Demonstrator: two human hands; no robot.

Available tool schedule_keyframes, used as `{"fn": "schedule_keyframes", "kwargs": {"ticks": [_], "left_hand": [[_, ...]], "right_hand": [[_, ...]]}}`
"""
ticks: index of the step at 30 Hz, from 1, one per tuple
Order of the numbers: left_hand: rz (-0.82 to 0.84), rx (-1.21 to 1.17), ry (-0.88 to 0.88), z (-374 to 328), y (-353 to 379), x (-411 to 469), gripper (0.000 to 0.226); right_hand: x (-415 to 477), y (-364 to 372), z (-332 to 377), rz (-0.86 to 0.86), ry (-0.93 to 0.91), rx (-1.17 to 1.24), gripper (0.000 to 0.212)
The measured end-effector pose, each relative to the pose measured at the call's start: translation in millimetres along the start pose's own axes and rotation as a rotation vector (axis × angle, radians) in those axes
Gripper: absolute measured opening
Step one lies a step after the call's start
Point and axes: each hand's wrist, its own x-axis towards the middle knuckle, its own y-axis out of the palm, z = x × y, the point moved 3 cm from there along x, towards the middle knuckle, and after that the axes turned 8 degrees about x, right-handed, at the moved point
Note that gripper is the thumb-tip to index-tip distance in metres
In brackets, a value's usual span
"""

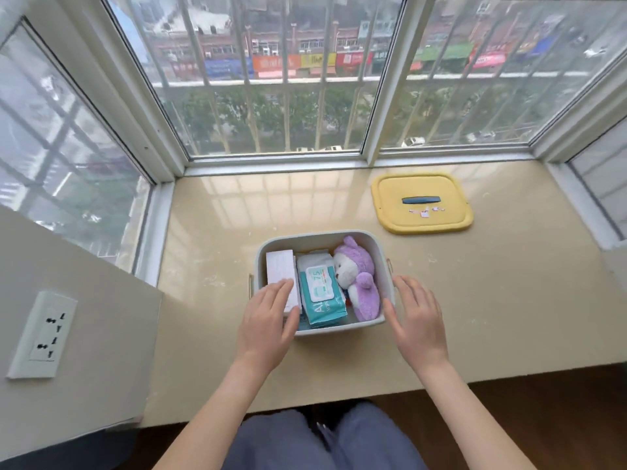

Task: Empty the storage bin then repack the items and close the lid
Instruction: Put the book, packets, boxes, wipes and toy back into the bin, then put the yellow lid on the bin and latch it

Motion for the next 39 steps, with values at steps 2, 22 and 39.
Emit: {"fn": "schedule_keyframes", "kwargs": {"ticks": [2, 22, 39], "left_hand": [[0.051, -0.008, 0.016, -9, 8, -9, 0.052], [0.126, 0.093, 0.073, -273, 143, 134, 0.056], [0.184, 0.353, 0.072, -236, 310, 326, 0.05]], "right_hand": [[-24, -2, -8, 0.044, 0.044, -0.018, 0.052], [80, -125, -283, 0.202, 0.055, -0.118, 0.047], [277, -1, -439, 0.256, -0.089, -0.181, 0.047]]}}
